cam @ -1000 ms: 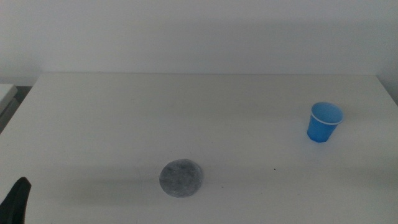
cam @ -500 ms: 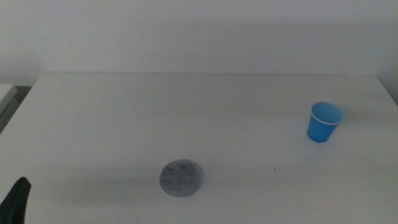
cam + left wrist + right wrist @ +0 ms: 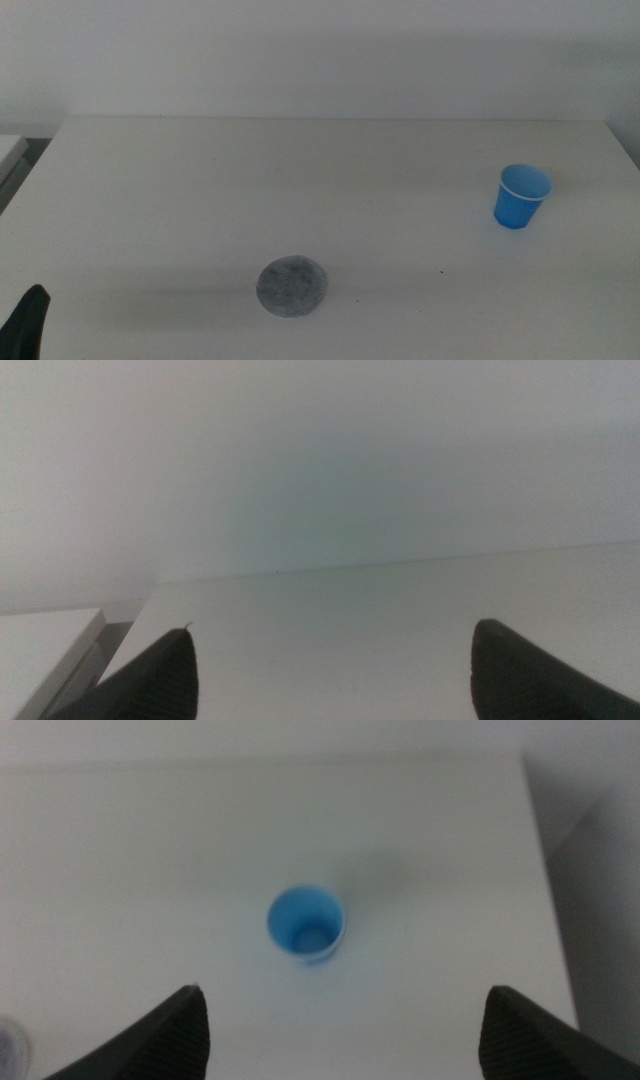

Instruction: Place an empty cup on a cup mat.

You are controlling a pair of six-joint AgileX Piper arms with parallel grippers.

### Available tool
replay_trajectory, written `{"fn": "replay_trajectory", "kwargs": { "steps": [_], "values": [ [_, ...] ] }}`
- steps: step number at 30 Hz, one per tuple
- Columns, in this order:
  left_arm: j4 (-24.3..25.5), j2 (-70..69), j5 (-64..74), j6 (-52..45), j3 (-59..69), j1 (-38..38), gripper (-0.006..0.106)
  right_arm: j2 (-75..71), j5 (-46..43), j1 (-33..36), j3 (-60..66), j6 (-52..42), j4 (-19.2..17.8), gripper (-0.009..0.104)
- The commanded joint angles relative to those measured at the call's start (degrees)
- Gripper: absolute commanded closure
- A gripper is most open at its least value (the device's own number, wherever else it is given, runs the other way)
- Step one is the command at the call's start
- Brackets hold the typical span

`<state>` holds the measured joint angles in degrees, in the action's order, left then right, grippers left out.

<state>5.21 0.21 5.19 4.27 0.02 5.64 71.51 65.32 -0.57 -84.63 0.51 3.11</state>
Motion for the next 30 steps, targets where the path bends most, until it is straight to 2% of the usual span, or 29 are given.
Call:
{"fn": "replay_trajectory", "kwargs": {
  "steps": [1,8,16,30],
  "values": [
    [-0.15,-0.21,-0.29,0.16,-0.02,0.10,0.007,4.02,4.64,-0.05,-4.27,-0.51,0.76,0.002],
    [-0.15,-0.21,-0.29,0.16,-0.02,0.10,0.007,10.65,4.64,-0.05,-6.30,0.05,5.20,0.002],
    [-0.15,-0.21,-0.29,0.16,-0.02,0.10,0.007,12.85,4.25,-0.05,-6.30,0.05,7.54,0.002],
    [-0.15,-0.21,-0.29,0.16,-0.02,0.10,0.007,22.23,1.60,-0.05,-6.30,-0.51,7.12,0.002]
  ]
}}
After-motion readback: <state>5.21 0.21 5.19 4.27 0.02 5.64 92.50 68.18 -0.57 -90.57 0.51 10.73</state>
